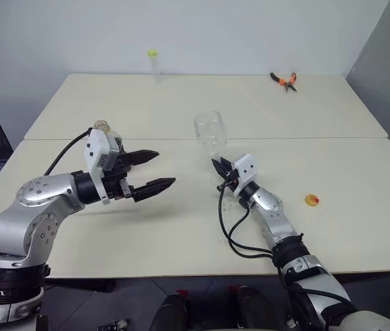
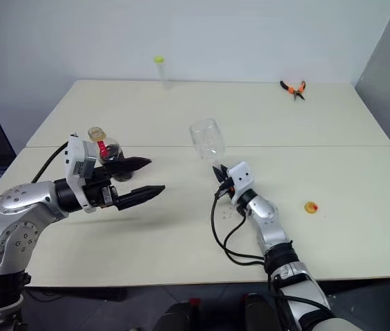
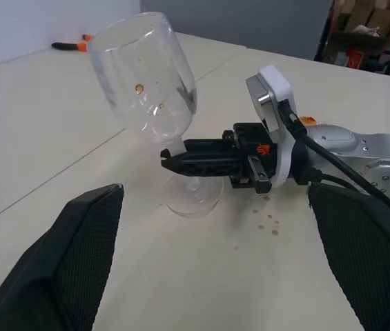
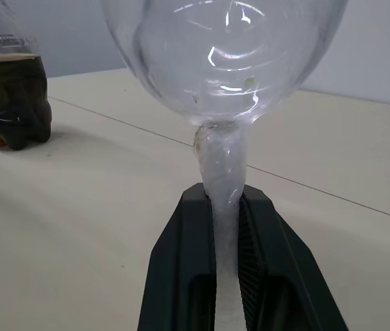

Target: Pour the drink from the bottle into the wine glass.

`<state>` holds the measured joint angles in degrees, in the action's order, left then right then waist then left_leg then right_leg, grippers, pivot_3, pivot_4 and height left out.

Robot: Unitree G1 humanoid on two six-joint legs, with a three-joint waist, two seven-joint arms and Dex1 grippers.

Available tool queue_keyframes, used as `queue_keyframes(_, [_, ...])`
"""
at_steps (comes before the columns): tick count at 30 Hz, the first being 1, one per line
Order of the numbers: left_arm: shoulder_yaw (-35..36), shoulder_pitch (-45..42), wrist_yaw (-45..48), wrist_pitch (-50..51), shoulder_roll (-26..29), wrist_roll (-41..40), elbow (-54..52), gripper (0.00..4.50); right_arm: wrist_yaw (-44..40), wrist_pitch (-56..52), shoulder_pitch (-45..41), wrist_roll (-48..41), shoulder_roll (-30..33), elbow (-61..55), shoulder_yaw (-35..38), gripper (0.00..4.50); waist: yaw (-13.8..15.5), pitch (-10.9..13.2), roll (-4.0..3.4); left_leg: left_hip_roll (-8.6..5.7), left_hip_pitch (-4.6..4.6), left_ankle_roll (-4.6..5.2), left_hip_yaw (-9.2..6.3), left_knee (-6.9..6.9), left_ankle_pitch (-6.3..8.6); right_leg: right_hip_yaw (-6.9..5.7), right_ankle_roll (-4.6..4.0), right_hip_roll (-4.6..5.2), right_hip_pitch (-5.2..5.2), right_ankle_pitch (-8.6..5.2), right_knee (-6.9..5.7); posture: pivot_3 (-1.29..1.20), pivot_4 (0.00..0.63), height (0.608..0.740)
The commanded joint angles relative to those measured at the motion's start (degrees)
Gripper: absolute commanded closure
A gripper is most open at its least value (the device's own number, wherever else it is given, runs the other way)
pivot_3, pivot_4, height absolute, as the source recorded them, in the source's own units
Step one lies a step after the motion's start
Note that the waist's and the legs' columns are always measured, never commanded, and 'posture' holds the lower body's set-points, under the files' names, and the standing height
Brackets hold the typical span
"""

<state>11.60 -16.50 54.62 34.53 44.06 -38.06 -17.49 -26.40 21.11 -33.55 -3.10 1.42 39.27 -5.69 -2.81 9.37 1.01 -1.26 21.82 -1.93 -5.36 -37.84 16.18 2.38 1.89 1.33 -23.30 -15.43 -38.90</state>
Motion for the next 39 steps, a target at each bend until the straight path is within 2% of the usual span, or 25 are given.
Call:
queue_keyframes(1, [0.2, -0.5, 0.5, -1.2, 0.7, 0.2, -1.2, 0.00, -0.6, 1.0, 0.6, 0.0, 0.9, -1.1, 0.4, 4.37, 0.0, 0.0, 0.00, 0.00, 0.00, 0.00, -0.01, 0.00, 0.00, -0.01, 0.00, 0.00, 0.00, 0.00, 0.00, 0.00, 0.150, 0.740])
queue_keyframes(10, [-0.6, -0.5, 0.8, -2.7, 0.1, 1.4, -0.6, 0.00, 0.4, -2.1, 3.8, 4.0, 4.9, -5.6, -1.4, 1.29, 0.0, 0.0, -0.01, 0.00, 0.00, 0.00, 0.00, 0.00, 0.00, 0.00, 0.00, 0.00, 0.00, 0.00, 0.00, 0.00, 0.150, 0.740])
queue_keyframes(22, [-0.7, 0.2, 1.7, -4.4, 0.0, 2.2, 0.4, 0.00, 2.8, -11.7, 7.4, 12.1, 10.2, -15.3, -5.4, 1.29, -0.1, 0.0, 0.00, 0.00, 0.00, 0.03, 0.01, -0.01, 0.01, 0.01, 0.00, 0.00, 0.00, 0.00, -0.01, 0.00, 0.150, 0.740])
queue_keyframes(39, [0.0, -0.9, 2.2, -6.4, 0.0, 1.8, 0.1, 0.00, 1.2, -18.2, 9.9, 10.0, 9.9, -20.6, -6.2, 1.29, -0.1, 0.0, 0.01, 0.01, 0.00, 0.07, 0.00, 0.00, 0.04, 0.00, 0.00, 0.00, 0.01, 0.00, 0.00, 0.00, 0.150, 0.740])
